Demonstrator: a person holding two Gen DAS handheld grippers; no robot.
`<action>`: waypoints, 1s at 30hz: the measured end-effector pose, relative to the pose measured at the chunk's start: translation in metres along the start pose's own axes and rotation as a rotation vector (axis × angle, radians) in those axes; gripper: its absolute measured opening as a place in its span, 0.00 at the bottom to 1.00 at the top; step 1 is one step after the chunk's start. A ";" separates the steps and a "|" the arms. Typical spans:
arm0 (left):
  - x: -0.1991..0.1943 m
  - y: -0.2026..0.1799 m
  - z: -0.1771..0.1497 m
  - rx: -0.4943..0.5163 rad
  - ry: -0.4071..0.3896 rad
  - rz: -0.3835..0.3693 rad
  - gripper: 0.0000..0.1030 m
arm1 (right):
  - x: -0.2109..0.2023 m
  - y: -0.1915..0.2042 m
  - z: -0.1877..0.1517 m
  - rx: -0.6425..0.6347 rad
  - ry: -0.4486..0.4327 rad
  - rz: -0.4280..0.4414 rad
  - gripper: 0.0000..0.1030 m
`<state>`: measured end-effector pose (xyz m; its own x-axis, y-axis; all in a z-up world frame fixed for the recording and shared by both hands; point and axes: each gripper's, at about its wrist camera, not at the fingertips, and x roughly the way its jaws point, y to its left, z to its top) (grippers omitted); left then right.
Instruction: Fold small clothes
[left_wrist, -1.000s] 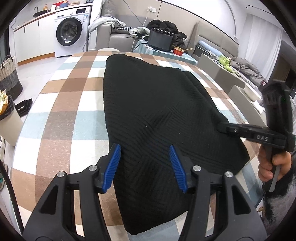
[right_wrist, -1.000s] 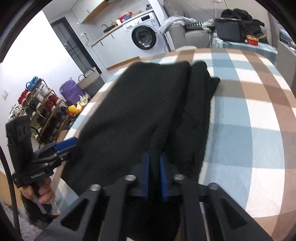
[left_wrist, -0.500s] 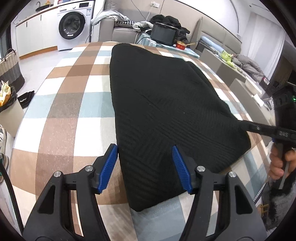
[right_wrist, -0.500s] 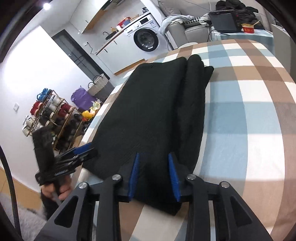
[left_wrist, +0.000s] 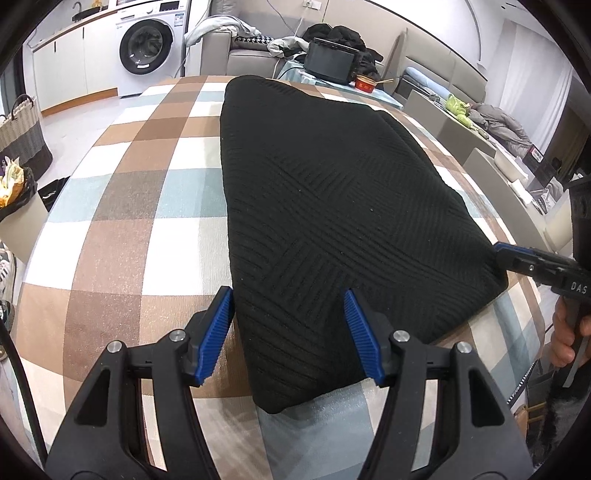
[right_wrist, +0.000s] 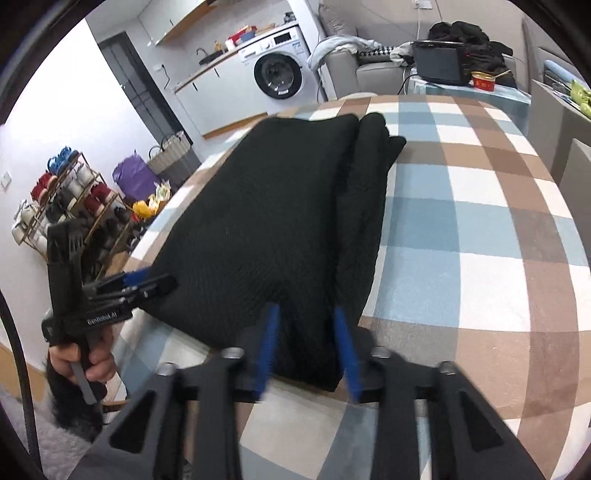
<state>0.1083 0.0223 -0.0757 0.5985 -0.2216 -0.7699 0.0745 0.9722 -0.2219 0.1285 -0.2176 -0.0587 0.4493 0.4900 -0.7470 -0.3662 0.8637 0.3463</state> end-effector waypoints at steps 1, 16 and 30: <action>0.000 0.000 0.000 0.002 -0.002 0.001 0.57 | 0.001 0.000 -0.001 0.006 -0.004 -0.011 0.43; -0.004 0.009 -0.004 -0.010 0.015 -0.052 0.71 | -0.001 0.022 -0.027 0.076 -0.065 0.038 0.80; 0.002 0.003 -0.005 0.006 0.014 0.001 0.71 | 0.001 0.007 -0.031 0.109 -0.027 0.068 0.79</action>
<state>0.1060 0.0240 -0.0809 0.5872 -0.2212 -0.7786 0.0788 0.9730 -0.2170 0.1011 -0.2142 -0.0748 0.4487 0.5495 -0.7048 -0.3062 0.8354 0.4564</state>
